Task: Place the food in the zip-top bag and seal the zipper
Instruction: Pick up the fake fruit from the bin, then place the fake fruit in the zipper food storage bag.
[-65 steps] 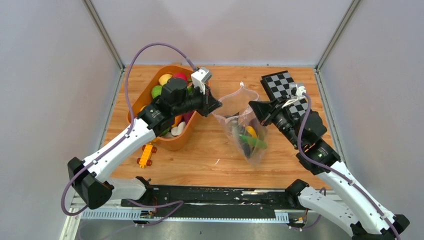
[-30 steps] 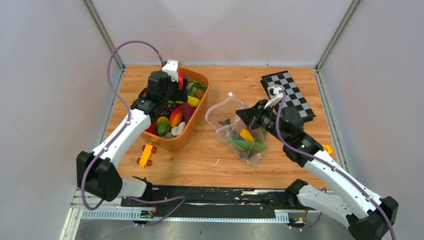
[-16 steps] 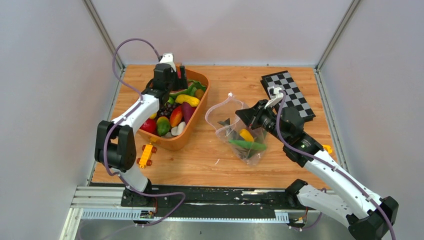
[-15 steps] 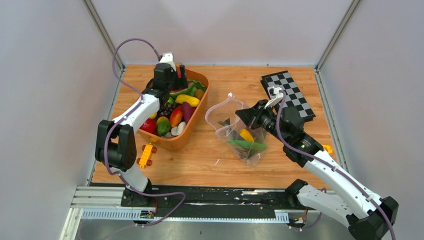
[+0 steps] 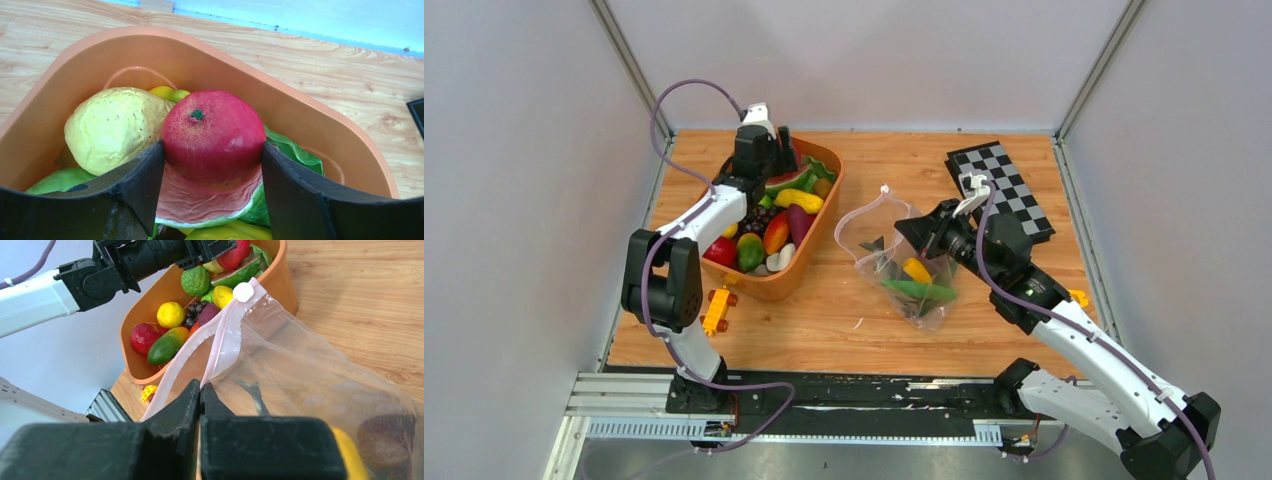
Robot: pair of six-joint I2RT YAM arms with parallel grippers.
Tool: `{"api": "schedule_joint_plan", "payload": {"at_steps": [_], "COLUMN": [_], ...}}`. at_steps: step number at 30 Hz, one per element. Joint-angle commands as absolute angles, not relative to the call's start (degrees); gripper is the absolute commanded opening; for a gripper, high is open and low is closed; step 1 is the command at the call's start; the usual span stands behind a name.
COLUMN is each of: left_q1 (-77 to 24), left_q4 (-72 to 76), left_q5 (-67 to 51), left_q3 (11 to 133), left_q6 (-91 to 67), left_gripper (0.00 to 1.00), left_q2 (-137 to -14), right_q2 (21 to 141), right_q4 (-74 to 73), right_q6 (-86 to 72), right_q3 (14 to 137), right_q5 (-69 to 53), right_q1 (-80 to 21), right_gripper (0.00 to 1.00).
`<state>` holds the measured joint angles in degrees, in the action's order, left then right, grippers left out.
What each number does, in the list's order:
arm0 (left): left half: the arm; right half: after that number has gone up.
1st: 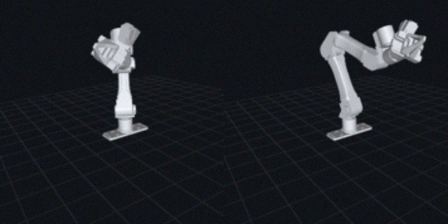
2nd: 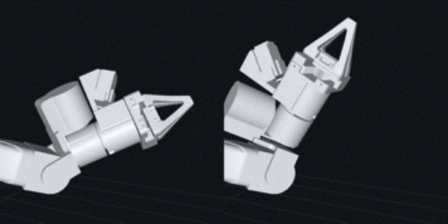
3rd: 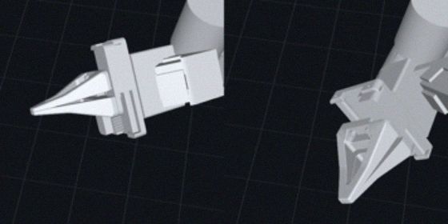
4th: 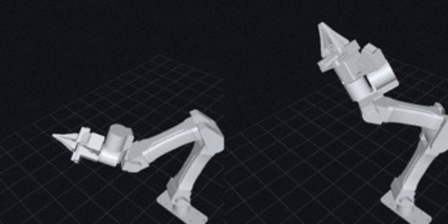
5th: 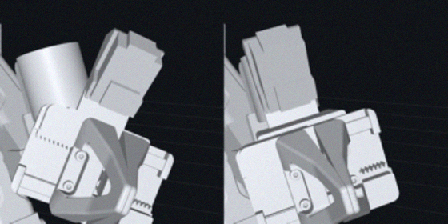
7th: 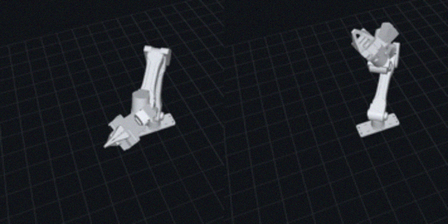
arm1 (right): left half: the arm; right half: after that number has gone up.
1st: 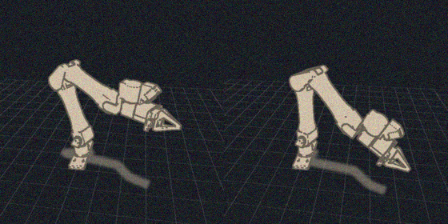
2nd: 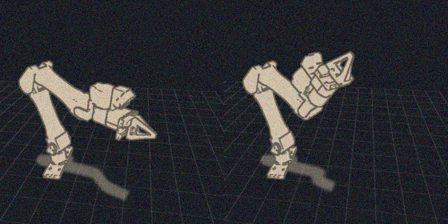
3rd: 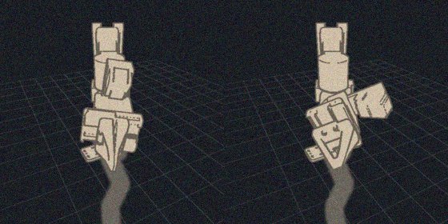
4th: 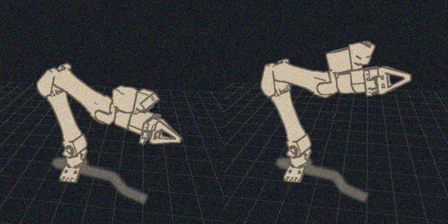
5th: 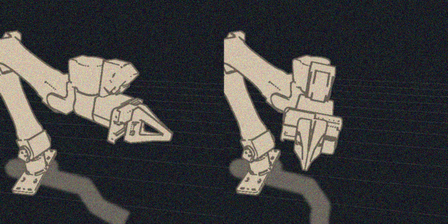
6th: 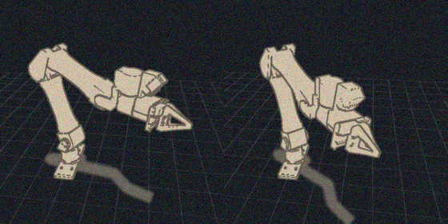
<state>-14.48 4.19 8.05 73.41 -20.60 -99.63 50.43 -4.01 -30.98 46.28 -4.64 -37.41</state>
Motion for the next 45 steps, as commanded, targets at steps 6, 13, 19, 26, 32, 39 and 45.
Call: {"api": "schedule_joint_plan", "payload": {"at_steps": [6, 13, 19, 26, 32, 39, 45], "left_q1": [-14.1, -14.1, -14.0, -14.1, -14.7, -19.7, -23.9], "left_q4": [7.3, 8.9, 6.7, 10.4, 23.6, 20.8, 17.9], "left_q5": [7.3, 4.9, 3.2, -18.5, -36.4, -42.3, -41.8], "left_q3": [69.9, 60.8, 54.7, 50.1, 46.3, 46.6, 46.7], "left_q6": [-21.1, -22.1, -22.1, -23.7, -32.8, -28.8, -26.1], "left_gripper": [0.39, 0.31, 0.30, 0.33, 0.33, 0.34, 0.34], "left_q2": [-96.0, -81.9, -72.2, -63.3, -56.4, -55.8, -57.1], "right_q2": [51.0, 50.4, 51.0, 51.4, 51.7, 52.7, 52.1], "right_q4": [-0.9, -1.2, -0.6, -0.5, -0.5, 1.7, 2.1], "right_q6": [-31.4, -31.0, -31.2, -31.3, -31.8, -32.3, -32.9], "right_q3": [48.4, 48.1, 48.0, 47.9, 47.7, 47.8, 47.3], "right_q5": [-5.9, -4.9, -5.3, -5.8, -5.7, -7.2, -7.3], "right_q1": [-37.2, -37.3, -37.3, -37.2, -37.2, -37.2, -37.3], "right_gripper": [0.00, 0.00, 0.00, 0.00, 0.00, 0.00, 0.00]}}
